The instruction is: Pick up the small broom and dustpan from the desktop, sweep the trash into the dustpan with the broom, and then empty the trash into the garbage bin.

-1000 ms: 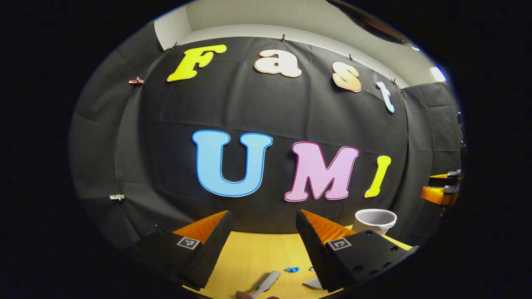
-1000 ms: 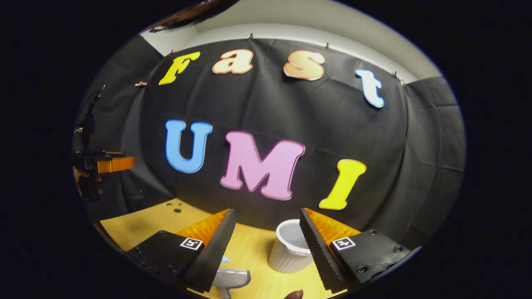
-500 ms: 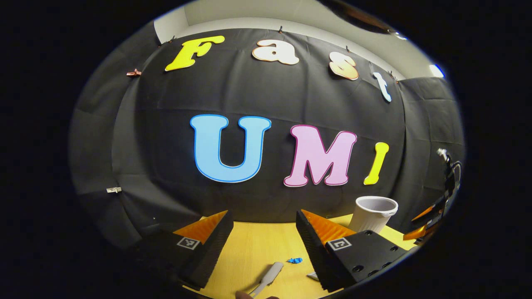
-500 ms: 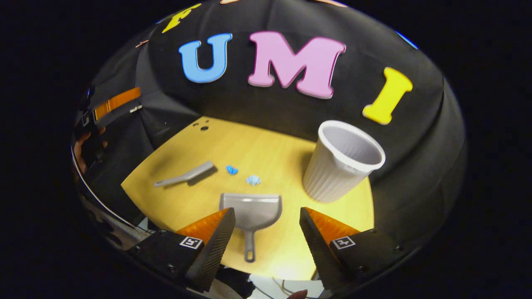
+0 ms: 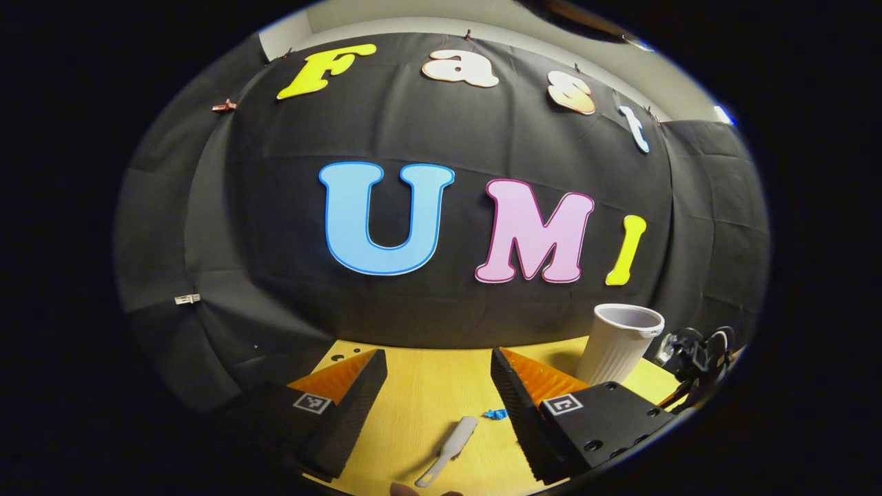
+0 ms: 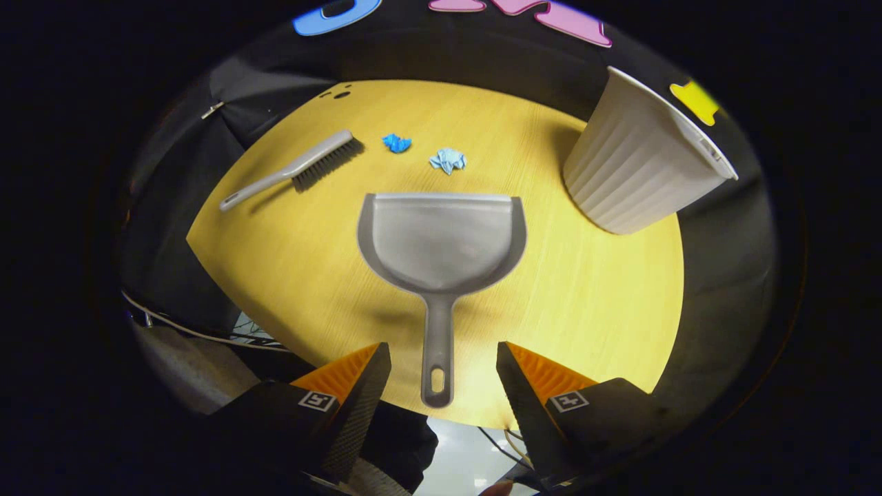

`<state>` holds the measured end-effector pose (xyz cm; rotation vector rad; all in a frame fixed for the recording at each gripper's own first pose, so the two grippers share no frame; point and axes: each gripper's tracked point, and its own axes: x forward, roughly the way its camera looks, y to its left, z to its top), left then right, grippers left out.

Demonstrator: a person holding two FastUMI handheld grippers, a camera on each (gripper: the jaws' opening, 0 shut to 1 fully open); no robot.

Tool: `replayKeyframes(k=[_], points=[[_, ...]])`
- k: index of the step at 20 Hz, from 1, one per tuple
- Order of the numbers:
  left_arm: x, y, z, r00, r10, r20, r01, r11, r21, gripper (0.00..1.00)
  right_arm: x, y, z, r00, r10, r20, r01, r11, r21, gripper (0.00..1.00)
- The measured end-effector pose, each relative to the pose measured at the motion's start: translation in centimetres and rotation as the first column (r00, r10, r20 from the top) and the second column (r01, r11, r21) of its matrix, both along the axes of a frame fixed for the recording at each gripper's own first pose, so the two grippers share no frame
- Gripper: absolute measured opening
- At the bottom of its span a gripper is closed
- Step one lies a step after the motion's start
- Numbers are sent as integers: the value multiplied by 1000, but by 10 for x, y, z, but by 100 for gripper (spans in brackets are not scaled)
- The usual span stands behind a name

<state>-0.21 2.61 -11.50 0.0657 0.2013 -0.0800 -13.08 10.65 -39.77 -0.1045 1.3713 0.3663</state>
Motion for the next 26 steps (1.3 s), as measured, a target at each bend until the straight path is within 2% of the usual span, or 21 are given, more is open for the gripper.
replayKeyframes(k=[8,10,13,16,18,19,20,21,22,26], points=[[6,14,-27,999,17,-45,-18,1000,-18,95,3,18,-61,987,24,-161,-36,997,-74,95],[8,21,-31,998,25,-53,-26,1000,-16,95,5,24,-69,981,28,-189,-44,996,-81,99],[12,29,-39,997,34,-67,-35,999,-18,95,9,30,-78,975,13,-223,-34,995,-92,91],[15,35,-47,996,42,-84,-45,998,-36,96,12,34,-87,968,-18,-251,-8,995,-103,90],[17,40,-53,995,46,-94,-51,998,-47,96,13,32,-92,963,-31,-267,-2,993,-122,78],[18,42,-55,994,45,-102,-50,997,-52,96,11,28,-95,959,-21,-282,-18,991,-135,61],[19,43,-59,993,42,-109,-48,997,-57,96,7,27,-93,954,-13,-301,-27,991,-128,48],[21,44,-62,992,38,-120,-45,997,-61,92,10,28,-92,959,-5,-285,-30,992,-121,41],[22,44,-68,991,28,-130,-37,997,-71,96,11,24,-93,962,12,-272,-51,990,-135,38],[28,43,-99,977,15,-212,-30,997,-67,96,11,17,-91,971,24,-238,-58,989,-134,34]])
